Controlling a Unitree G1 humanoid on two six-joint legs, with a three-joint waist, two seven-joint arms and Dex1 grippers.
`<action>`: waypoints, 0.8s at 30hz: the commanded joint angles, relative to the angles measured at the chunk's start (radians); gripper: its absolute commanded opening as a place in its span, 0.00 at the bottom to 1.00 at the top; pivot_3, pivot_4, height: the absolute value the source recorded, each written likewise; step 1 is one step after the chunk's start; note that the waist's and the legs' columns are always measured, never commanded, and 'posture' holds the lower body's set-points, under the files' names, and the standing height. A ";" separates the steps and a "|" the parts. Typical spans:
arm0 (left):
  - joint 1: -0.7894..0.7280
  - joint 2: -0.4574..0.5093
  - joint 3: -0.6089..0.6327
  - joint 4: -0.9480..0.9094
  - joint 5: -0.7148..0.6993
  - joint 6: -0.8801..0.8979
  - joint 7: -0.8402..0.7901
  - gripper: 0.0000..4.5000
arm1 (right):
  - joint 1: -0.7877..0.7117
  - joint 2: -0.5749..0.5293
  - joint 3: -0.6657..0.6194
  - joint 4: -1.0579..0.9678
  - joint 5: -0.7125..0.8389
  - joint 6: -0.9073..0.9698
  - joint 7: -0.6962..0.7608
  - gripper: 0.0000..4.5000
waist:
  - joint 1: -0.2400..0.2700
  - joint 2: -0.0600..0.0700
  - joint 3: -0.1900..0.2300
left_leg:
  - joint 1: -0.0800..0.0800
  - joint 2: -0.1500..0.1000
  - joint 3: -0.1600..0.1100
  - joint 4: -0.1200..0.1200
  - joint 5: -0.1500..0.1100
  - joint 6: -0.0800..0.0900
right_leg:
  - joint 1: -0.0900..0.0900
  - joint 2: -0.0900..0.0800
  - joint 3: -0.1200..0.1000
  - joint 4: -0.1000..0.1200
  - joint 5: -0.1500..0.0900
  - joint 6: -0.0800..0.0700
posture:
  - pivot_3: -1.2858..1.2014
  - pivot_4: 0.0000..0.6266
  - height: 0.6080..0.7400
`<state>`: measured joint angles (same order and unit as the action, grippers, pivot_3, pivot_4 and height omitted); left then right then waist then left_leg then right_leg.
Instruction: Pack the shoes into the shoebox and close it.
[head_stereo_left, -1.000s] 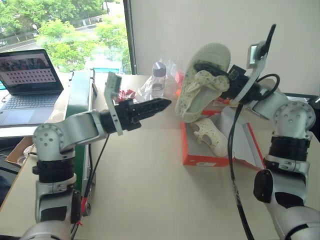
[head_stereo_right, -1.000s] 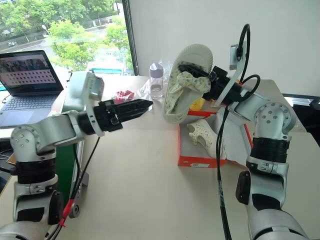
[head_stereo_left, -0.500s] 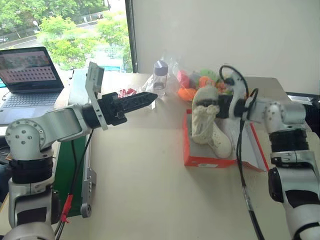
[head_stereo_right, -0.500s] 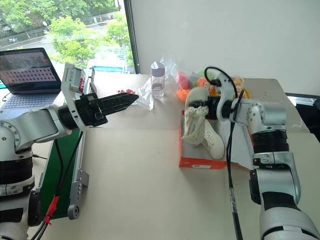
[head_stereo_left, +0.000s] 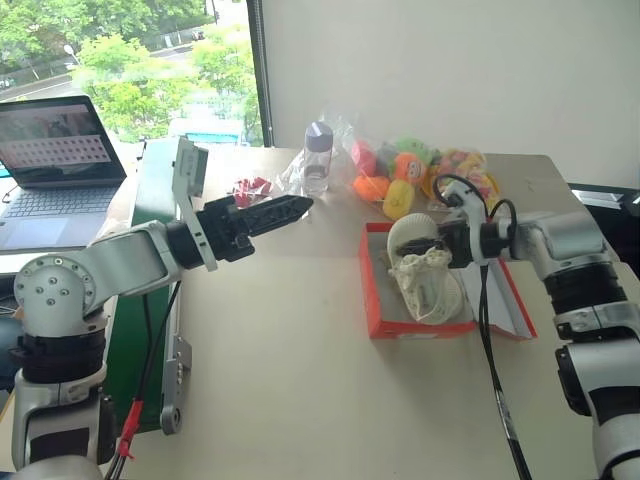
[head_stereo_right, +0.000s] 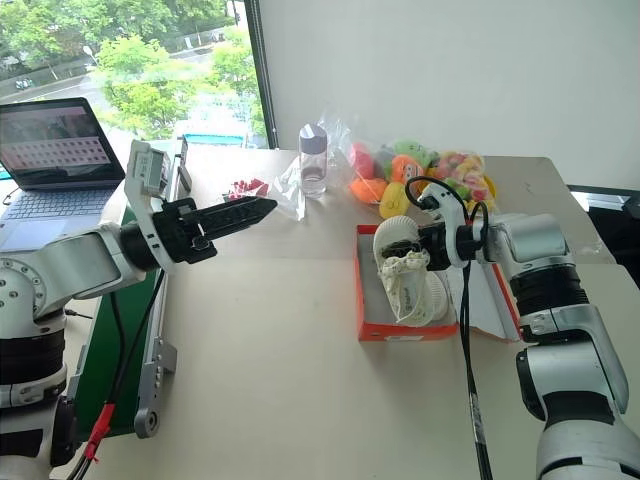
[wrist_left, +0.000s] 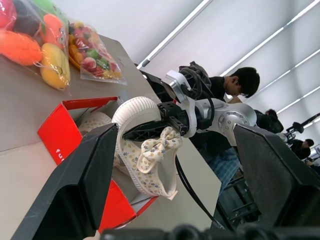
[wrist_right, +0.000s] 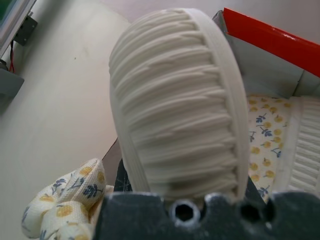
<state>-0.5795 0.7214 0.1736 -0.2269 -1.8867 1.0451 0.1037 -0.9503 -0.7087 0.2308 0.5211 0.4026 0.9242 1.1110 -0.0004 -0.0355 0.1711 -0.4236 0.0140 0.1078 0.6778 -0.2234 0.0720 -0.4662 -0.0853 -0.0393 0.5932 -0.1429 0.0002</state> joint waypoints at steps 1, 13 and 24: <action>0.004 0.013 0.001 -0.050 -0.017 -0.032 0.006 0.87 | -0.050 0.027 0.002 0.033 -0.036 -0.044 0.038 0.08 | 0.000 0.000 0.000 | 0.000 0.000 0.000 0.000 0.000 0.000 | 0.000 0.000 0.000 0.000 0.001 -0.001 | 0.52 0.24 1.00; 0.011 0.028 -0.009 -0.064 -0.028 -0.058 0.027 0.87 | -0.059 0.129 0.085 0.241 -0.224 -0.219 0.084 0.08 | 0.003 0.000 0.000 | 0.001 0.000 0.000 0.000 0.001 -0.001 | 0.001 0.001 0.000 0.000 0.002 -0.003 | 0.52 0.24 1.00; 0.024 0.038 -0.012 -0.090 -0.051 -0.081 0.050 0.87 | 0.014 0.128 0.162 0.184 -0.462 -0.337 -0.143 0.08 | 0.013 0.000 0.000 | 0.002 -0.001 -0.001 0.002 0.001 -0.005 | 0.004 -0.001 -0.001 0.000 0.002 -0.003 | 0.52 0.24 1.00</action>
<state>-0.5489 0.7469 0.1565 -0.2817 -1.9212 0.9839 0.1557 -0.9709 -0.5647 0.3677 0.7433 0.0157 0.6074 1.0370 0.0127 -0.0357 0.1710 -0.4197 0.0128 0.1068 0.6799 -0.2254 0.0631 -0.4599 -0.0870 -0.0408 0.5931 -0.1443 -0.0051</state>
